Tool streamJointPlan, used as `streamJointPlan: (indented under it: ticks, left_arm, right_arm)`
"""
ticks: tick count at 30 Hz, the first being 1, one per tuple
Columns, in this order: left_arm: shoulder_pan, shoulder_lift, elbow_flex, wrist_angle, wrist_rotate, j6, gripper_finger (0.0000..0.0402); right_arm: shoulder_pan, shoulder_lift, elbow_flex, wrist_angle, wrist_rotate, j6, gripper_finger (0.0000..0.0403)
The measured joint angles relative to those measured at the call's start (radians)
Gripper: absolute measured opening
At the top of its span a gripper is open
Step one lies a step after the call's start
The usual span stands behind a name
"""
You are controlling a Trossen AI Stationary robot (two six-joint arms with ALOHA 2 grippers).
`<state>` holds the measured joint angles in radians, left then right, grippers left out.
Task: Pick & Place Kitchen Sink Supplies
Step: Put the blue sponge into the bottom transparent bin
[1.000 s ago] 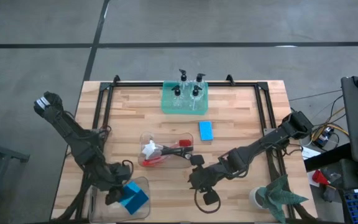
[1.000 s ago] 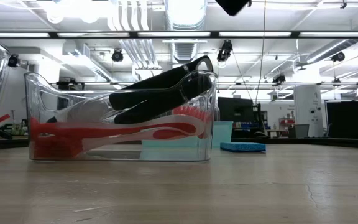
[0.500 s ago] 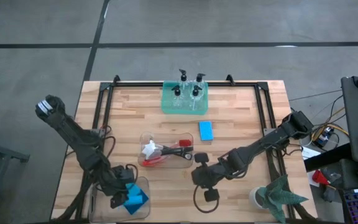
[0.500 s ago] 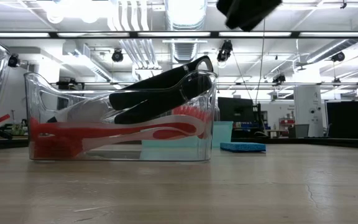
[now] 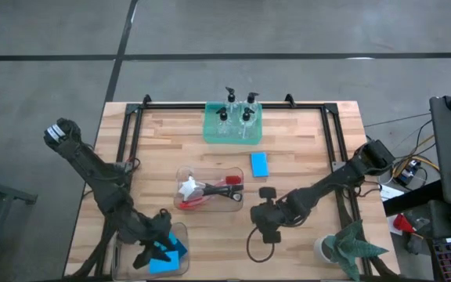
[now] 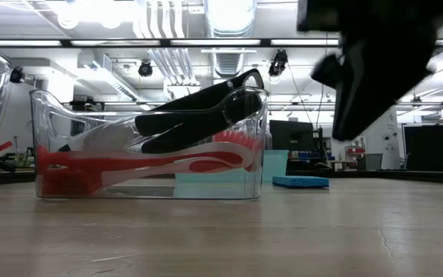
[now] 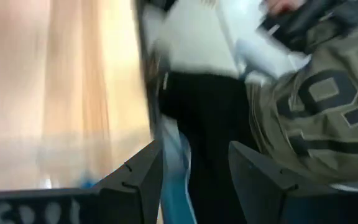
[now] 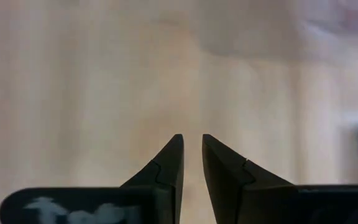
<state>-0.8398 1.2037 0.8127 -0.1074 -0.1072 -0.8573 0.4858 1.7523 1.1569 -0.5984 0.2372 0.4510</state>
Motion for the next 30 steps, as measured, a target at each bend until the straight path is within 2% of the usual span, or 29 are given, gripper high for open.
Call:
streamJointPlan:
  ticks: [2,4,7,12,14,22,30]
  left_arm:
    - [0.000,0.000,0.000,0.085,-0.068,0.137,0.0172]
    - [0.000,0.000,0.000,0.157,-0.122,0.271,0.0172]
    - [0.001,0.000,0.000,0.245,-0.208,0.464,0.0172]
    - [0.005,0.002,0.000,0.392,-0.448,0.732,0.0172]
    - [0.009,0.010,0.000,0.463,-0.498,0.823,0.0172]
    - [0.018,0.018,-0.003,0.532,-0.513,1.004,0.0172]
    - [0.020,0.018,-0.017,0.539,-0.512,0.991,0.0172]
  right_arm:
    - [-0.017,-0.002,-0.028,-0.035,0.076,0.107,0.0058]
    - [-0.047,-0.013,-0.043,-0.098,0.104,0.196,0.0067]
    - [-0.084,-0.042,-0.072,-0.139,0.110,0.272,0.0083]
    - [-0.187,-0.090,-0.119,-0.102,0.048,0.399,0.0113]
    - [-0.232,-0.112,-0.138,-0.104,0.050,0.415,0.0127]
    - [-0.415,-0.175,-0.188,-0.104,-0.006,0.409,0.0168]
    - [-0.609,-0.180,-0.232,-0.022,-0.073,0.406,0.0194]
